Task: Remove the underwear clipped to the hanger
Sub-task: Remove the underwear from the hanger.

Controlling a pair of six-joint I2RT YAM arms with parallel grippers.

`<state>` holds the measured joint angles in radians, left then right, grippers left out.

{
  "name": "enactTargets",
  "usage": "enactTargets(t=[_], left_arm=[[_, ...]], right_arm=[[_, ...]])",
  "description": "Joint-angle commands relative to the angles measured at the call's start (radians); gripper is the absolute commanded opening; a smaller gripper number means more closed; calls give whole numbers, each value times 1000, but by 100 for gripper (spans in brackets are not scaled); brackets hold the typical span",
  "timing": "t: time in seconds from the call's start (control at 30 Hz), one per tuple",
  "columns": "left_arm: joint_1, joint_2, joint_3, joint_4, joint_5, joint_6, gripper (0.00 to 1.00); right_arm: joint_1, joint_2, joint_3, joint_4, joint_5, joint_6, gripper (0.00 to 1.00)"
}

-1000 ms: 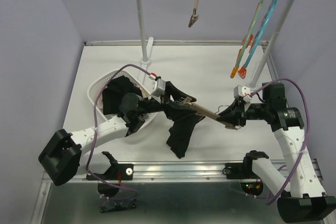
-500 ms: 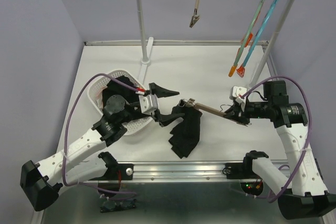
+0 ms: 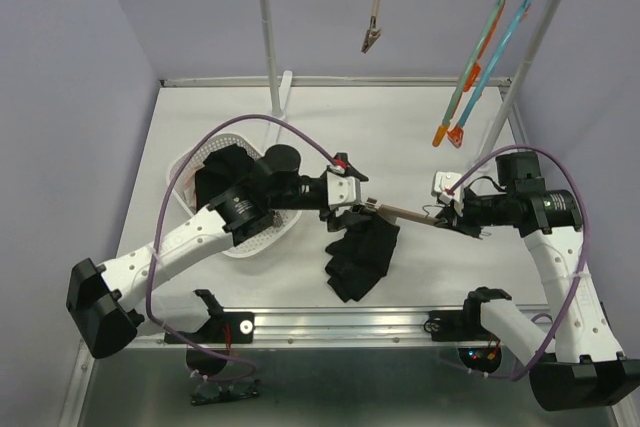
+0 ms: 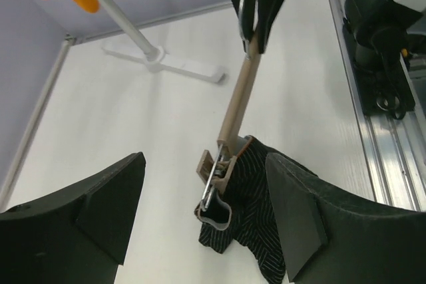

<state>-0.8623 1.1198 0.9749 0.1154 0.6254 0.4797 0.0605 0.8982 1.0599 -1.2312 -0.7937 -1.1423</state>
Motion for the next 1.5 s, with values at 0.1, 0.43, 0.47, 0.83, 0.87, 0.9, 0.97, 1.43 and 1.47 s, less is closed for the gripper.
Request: enactTargets(t=[0.1,0.43,0.47,0.83,0.87,0.9,0.97,1.43,1.47], left_arm=[[-99,103,107,-195,-62,155,83],[-126,181,150,-184,-184,195,79],[-126,186,151,-174,-185,195,79],[-129,215,162,-174,-173,183,6],[-127,216,162,-174,-173,183,0],[-130,215,160,-174,-174,184,0],[-132,207,159,-168,-173,186,0],[-132,97,120,-99,-121,134,97],[-132,95,116,-99,-116,126,97]], right_arm=[[1,-7,63,-7,-1,-36,0],[1,-16,61,-19,-15,-45,0],[-1,-18,60,-21,-15,-43,1],[1,-30,49,-25,-27,-47,0],[1,-30,48,-27,-27,-47,1],[-1,-30,49,-28,-32,-48,1],[-1,-30,48,-30,-35,-48,1],[-1,-33,32,-39,-47,-77,1],[-1,-30,34,-39,-50,-77,0]])
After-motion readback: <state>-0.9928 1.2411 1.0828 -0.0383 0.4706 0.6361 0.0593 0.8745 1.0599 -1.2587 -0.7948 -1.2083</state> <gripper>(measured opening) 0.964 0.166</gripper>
